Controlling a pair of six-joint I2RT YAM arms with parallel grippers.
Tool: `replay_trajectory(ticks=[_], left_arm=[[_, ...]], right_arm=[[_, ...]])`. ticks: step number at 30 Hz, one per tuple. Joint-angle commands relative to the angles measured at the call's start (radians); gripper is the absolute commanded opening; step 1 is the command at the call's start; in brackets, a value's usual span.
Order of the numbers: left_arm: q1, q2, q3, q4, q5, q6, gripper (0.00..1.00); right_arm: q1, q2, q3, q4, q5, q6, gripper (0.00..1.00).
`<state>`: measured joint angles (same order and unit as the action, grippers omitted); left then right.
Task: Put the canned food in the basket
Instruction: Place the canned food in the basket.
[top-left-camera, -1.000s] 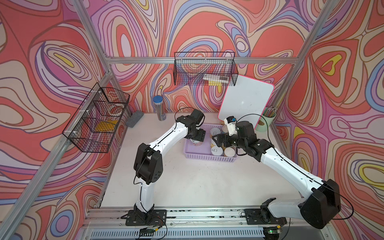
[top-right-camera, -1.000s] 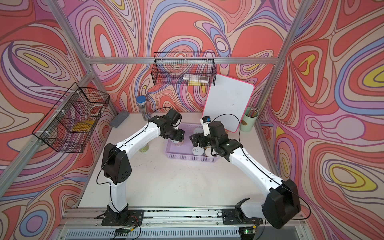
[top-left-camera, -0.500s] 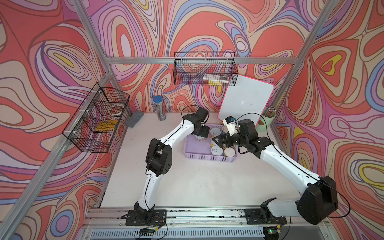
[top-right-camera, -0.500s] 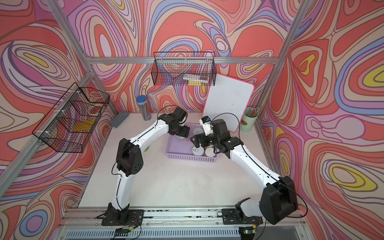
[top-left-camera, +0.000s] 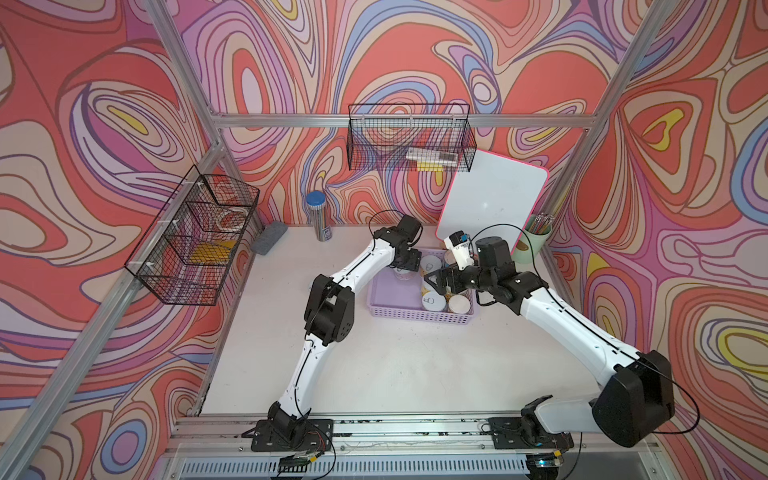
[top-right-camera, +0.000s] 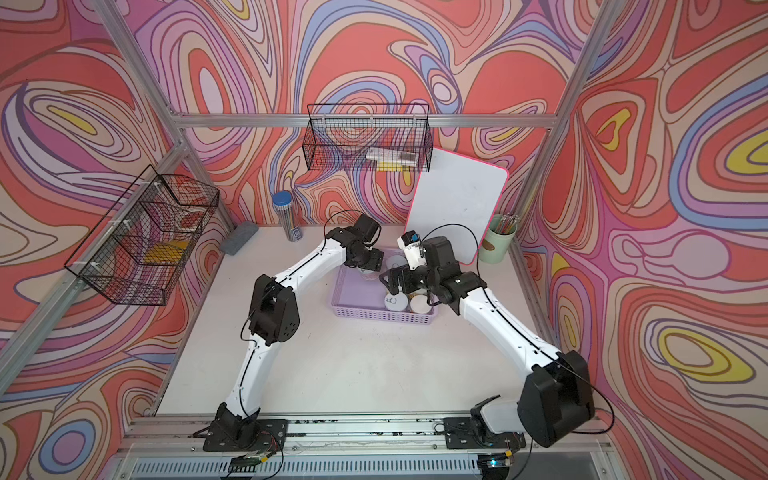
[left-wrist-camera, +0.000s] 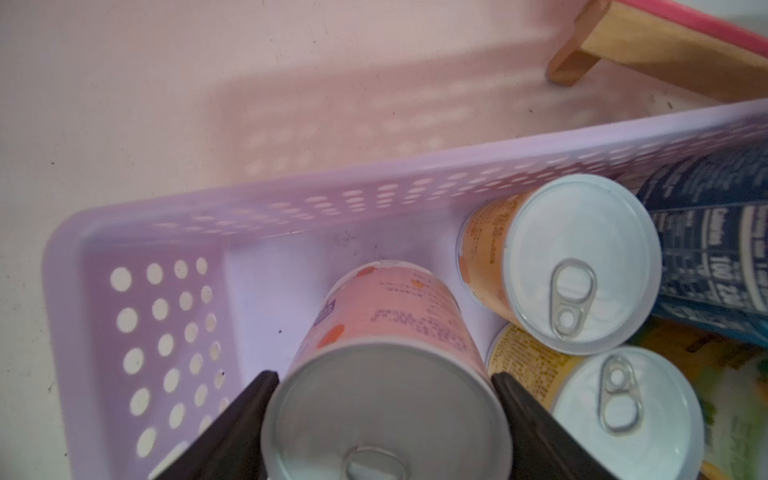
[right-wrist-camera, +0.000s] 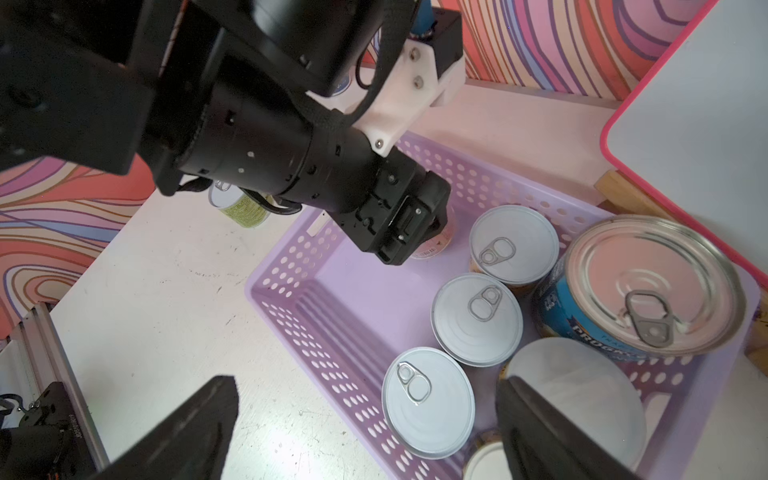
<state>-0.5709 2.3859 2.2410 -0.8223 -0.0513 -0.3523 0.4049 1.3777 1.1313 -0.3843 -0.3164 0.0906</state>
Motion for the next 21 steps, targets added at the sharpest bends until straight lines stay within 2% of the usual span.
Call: replay_trajectory(ticks=[1, 21], left_arm=[[-0.007, 0.018, 0.066, 0.049, -0.006, -0.031, 0.69], [-0.006, 0.115, 0.134, 0.095, 0.031, -0.062, 0.69]], right_arm=[[-0.006, -0.009, -0.004, -0.008, -0.01, 0.004, 0.98], [-0.006, -0.04, -0.024, -0.037, 0.001, 0.017, 0.98]])
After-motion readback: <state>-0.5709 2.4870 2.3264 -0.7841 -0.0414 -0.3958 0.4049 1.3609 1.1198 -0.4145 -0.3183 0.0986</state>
